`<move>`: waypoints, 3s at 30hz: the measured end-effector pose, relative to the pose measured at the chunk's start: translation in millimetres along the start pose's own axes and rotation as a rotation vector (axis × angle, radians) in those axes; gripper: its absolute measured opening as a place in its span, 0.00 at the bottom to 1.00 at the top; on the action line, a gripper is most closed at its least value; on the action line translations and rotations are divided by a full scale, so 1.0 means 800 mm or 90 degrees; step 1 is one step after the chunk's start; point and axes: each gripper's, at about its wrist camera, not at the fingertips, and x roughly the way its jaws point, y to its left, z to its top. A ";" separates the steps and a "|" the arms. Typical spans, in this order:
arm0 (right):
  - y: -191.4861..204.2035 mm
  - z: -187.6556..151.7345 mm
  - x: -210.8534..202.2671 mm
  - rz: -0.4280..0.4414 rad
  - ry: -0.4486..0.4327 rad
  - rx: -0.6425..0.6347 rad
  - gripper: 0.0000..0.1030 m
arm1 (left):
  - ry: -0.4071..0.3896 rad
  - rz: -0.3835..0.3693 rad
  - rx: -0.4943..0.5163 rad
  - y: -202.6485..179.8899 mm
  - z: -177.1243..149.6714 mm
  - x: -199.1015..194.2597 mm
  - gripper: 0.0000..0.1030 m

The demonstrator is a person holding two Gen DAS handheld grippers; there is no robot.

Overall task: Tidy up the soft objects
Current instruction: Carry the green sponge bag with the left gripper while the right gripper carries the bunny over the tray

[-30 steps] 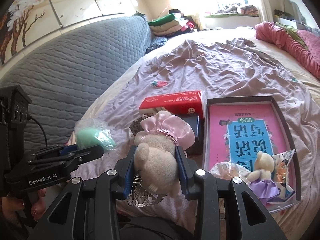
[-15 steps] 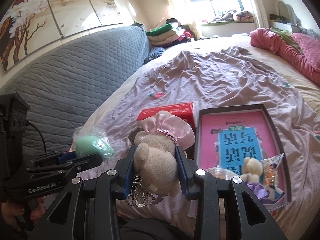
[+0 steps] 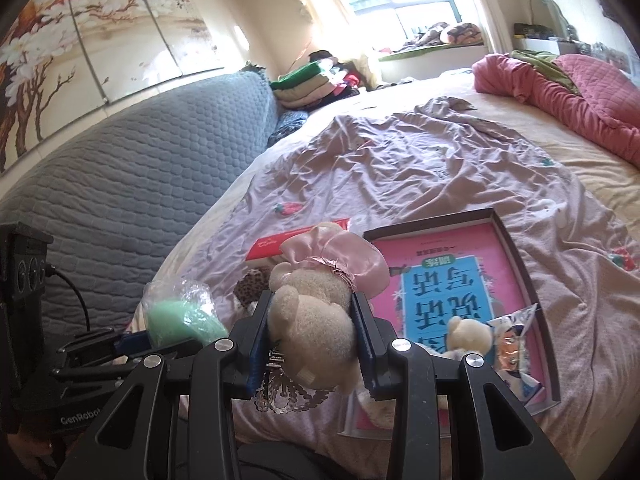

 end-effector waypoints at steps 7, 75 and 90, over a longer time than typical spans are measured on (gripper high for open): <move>-0.025 0.007 -0.021 -0.029 -0.027 0.013 0.38 | -0.006 -0.011 0.026 -0.024 0.010 0.005 0.35; -0.176 -0.032 0.028 -0.181 0.065 0.057 0.38 | 0.140 -0.051 0.040 -0.071 0.058 0.231 0.35; -0.170 -0.039 0.044 -0.217 0.083 0.007 0.38 | 0.168 -0.038 0.049 -0.073 0.051 0.258 0.36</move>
